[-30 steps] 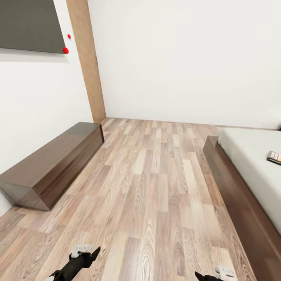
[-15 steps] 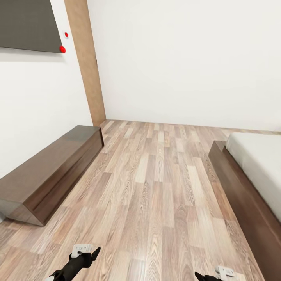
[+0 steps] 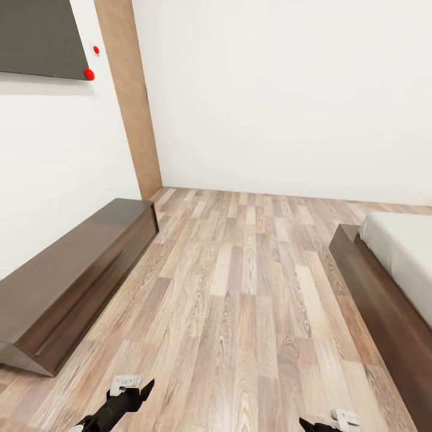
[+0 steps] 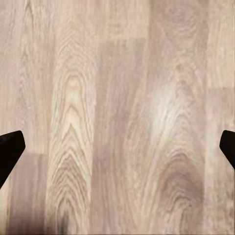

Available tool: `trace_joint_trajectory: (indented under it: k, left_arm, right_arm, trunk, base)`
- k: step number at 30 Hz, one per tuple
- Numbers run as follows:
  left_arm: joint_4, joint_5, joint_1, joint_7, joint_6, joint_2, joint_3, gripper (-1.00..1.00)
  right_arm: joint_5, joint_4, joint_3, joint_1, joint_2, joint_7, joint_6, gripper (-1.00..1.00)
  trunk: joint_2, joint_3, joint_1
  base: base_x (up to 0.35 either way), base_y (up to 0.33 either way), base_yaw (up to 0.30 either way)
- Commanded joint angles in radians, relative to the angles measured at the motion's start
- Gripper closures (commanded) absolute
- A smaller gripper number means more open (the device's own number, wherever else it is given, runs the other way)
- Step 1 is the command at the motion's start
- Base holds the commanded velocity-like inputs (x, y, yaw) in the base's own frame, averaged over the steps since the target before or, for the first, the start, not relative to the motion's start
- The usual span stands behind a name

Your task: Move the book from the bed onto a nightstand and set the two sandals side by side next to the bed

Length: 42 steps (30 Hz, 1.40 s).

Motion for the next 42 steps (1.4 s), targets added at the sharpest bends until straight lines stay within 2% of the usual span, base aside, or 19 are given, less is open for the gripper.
trace_joint_trajectory:
  k: [1,42]
  left_arm:
    - [0.001,-0.010,-0.001,-0.005,-0.006,-0.001,0.008,-1.00]
    - [0.001,-0.010,-0.001,-0.005,-0.006,-0.001,0.008,-1.00]
  right_arm:
    - [0.011,0.001,-0.008,-0.001,0.000,0.003,-0.005,-1.00]
    - [0.011,0.001,-0.008,-0.001,0.000,0.003,-0.005,-1.00]
  trunk:
    - [0.000,-0.001,0.000]
    - [0.000,-0.001,0.000]
  base:
    - [0.335,0.003,0.000]
    - [0.335,0.000,0.000]
